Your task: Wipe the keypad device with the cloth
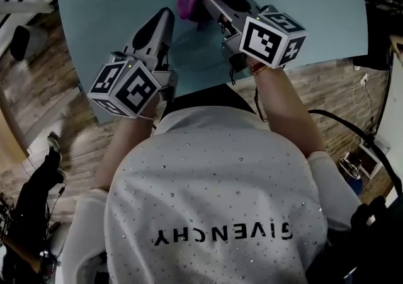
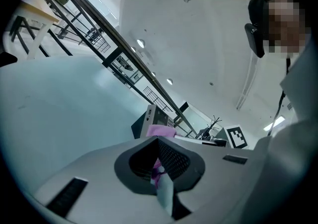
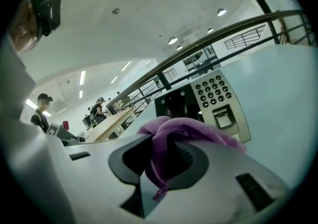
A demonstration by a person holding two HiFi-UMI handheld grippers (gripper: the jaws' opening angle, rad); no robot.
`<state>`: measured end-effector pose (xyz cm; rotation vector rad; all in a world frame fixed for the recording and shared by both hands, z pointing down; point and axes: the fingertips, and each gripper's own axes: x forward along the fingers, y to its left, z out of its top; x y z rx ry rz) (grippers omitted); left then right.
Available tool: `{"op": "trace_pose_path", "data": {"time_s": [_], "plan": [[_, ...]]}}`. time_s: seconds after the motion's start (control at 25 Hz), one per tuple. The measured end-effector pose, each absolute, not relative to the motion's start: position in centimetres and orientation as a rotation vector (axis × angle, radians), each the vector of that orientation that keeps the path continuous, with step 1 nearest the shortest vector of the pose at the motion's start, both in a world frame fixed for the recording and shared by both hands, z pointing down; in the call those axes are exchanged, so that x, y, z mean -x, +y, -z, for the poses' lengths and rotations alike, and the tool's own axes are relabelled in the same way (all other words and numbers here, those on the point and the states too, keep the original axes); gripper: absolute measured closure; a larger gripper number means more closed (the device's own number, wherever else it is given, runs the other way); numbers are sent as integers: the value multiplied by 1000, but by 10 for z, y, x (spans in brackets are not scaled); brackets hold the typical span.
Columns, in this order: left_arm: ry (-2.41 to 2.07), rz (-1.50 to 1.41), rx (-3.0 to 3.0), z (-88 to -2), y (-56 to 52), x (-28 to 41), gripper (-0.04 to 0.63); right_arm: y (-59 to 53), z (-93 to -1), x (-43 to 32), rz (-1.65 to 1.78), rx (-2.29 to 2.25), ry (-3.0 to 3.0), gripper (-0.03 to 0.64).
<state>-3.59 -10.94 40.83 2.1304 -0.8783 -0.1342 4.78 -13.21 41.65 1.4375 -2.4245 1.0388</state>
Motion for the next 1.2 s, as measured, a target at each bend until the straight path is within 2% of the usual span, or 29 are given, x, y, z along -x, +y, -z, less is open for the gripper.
{"op": "trace_pose_path", "data": {"time_s": [0.72, 1.04, 1.2], "plan": [[-878, 95, -2159, -402, -110, 42, 595, -137, -431, -173, -1166, -1934, -2177, 545], [-906, 116, -2153, -397, -124, 45, 595, -134, -429, -182, -1240, -2063, -2114, 545], [-920, 134, -2139, -394, -132, 50, 595, -131, -408, -120, -1180, -1807, -2319, 545]]}}
